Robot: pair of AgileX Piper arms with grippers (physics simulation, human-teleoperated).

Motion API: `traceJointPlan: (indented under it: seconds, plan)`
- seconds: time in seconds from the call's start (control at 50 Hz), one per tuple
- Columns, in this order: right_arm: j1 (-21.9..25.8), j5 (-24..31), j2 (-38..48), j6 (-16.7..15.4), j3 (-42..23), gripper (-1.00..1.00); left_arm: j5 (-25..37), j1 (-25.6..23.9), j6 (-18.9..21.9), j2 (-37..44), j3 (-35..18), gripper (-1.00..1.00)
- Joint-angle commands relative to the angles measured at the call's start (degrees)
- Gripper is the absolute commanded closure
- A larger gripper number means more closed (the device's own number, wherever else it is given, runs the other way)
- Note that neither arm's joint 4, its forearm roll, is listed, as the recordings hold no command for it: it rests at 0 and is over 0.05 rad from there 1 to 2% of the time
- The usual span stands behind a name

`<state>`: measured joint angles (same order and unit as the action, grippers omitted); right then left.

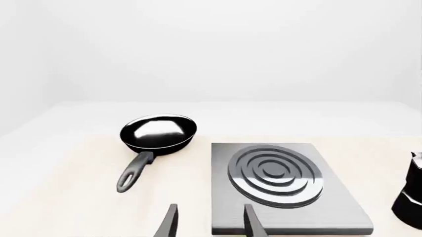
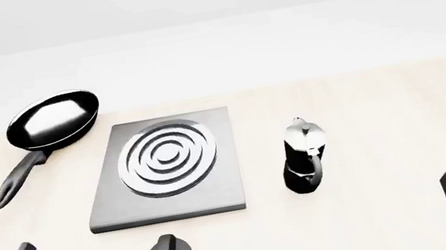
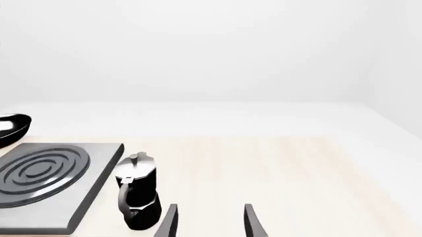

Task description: Turn on the stove and put the frying pan on it.

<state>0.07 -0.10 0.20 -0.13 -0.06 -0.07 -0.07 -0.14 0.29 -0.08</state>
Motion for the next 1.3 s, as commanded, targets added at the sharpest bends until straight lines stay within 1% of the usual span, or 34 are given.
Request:
traceJointPlan:
  seconds: [0.02,0.04,0.06,0.08,0.14,0.18,0.3,0.32,0.34,0.36,0.38,0.4,0.42,0.46,0.54,0.56,0.58,0.64,0.68,0.72,0.74,0.78,0.82,0.88,0.92,0.96,1.02,1.06,1.1,1.14,1.18,1.2,1.22,1.3]
  plan:
    - [0.5,-0.7,1.0,-0.6,-0.1,-1.0,-1.1,-0.1,-1.0,1.9,-0.4,-1.0]
    - [0.5,-0.8,1.1,-0.5,0.0,-1.0,-1.3,-0.3,-0.7,2.3,-0.4,-1.0]
    - [0.7,-1.1,1.3,-0.4,0.0,-1.0,-1.3,-1.3,0.8,1.7,-0.2,-1.0]
    - [0.8,-1.5,1.8,-0.7,0.0,-1.0,-1.2,-1.4,1.4,1.7,-0.4,-1.0]
    - [0.7,-2.0,2.2,-0.9,0.0,-1.0,-1.9,-2.0,0.5,3.7,-0.6,-1.0]
    - [0.9,-2.2,2.5,-0.8,0.0,-1.0,-1.2,-1.5,0.8,2.9,-1.1,-1.0]
    - [1.3,-2.0,3.0,-1.2,0.1,-1.0,-1.0,-3.0,0.4,6.3,-2.3,-1.0]
    - [1.5,-1.7,2.9,-1.4,0.1,-1.0,-0.2,-4.2,-0.6,6.8,-2.8,-1.0]
    - [1.7,-1.5,2.9,-1.5,0.1,-1.0,-0.1,-4.6,0.3,7.7,-3.1,-1.0]
    - [1.8,-1.2,2.6,-1.5,0.1,-1.0,0.1,-5.0,0.0,8.6,-3.3,-1.0]
    - [1.8,-0.9,2.4,-1.6,0.1,-1.0,0.7,-6.2,1.1,9.2,-3.7,-1.0]
    - [1.9,-0.7,2.4,-1.7,0.1,-1.0,0.3,-8.0,0.9,11.7,-3.6,-1.0]
    - [2.0,-0.5,2.2,-1.7,0.1,-1.0,0.1,-9.2,2.3,13.1,-3.3,-1.0]
    - [2.1,-1.1,3.0,-1.7,0.0,-1.0,0.4,-9.9,1.4,15.3,-3.5,-1.0]
    - [2.2,-2.9,5.0,-1.5,0.0,-1.0,0.9,-11.1,3.0,17.3,-3.7,-1.0]
    - [2.4,-3.6,5.8,-1.7,0.0,-1.0,1.6,-11.3,2.6,17.8,-4.0,-1.0]
    - [3.3,-5.0,7.2,-1.8,0.0,-1.0,5.7,-14.5,3.7,20.2,-5.9,-1.0]
    - [3.6,-5.5,7.7,-1.9,0.0,-1.0,8.7,-15.8,3.8,20.1,-7.3,-1.0]
    - [3.7,-5.4,7.7,-1.8,0.0,-1.0,9.4,-16.3,4.5,19.9,-7.6,-1.0]
    - [4.0,-5.2,7.6,-1.9,0.0,-1.0,10.3,-16.7,3.4,21.1,-8.2,-1.0]
    - [4.1,-5.1,7.5,-1.9,0.0,-1.0,11.8,-17.9,4.2,20.7,-8.8,-1.0]
    - [4.1,-5.0,7.4,-1.9,0.0,-1.0,12.4,-18.1,3.4,20.7,-9.2,-1.0]
    - [4.0,-4.6,7.0,-1.8,0.0,-1.0,13.6,-19.2,4.9,20.9,-9.5,-1.0]
    - [3.9,-4.2,6.5,-1.8,0.0,-1.0,15.8,-21.3,4.3,21.1,-10.2,-1.0]
    - [3.9,-3.8,6.1,-1.8,0.0,-1.0,17.0,-22.3,5.1,21.2,-10.4,-1.0]
    - [3.9,-3.8,6.0,-1.7,0.0,-1.0,18.2,-23.8,3.9,21.6,-10.8,-1.0]
    - [4.0,-3.7,6.0,-1.7,0.0,-1.0,19.2,-24.2,4.1,21.5,-11.0,-1.0]
    - [4.0,-3.9,6.3,-1.7,0.0,-1.0,20.1,-26.0,3.1,21.8,-11.1,-1.0]
    - [4.1,-4.1,6.4,-1.6,0.0,-1.0,20.9,-28.4,-0.3,22.2,-11.2,-1.0]
    - [4.2,-4.2,6.5,-1.6,0.0,-1.0,21.2,-29.4,-0.2,22.2,-11.1,-1.0]
    - [4.3,-4.4,6.7,-1.6,0.0,-1.0,20.9,-31.0,-2.3,23.2,-10.6,-1.0]
    - [4.3,-4.4,6.8,-1.6,0.0,-1.0,20.8,-31.0,-2.3,23.2,-10.6,-1.0]
    - [4.3,-4.6,7.1,-1.6,0.0,-1.0,18.4,-33.4,-3.8,25.0,-8.8,-1.0]
    - [4.4,-4.5,7.1,-1.6,0.0,-1.0,15.1,-35.7,-6.1,27.6,-7.4,-1.0]
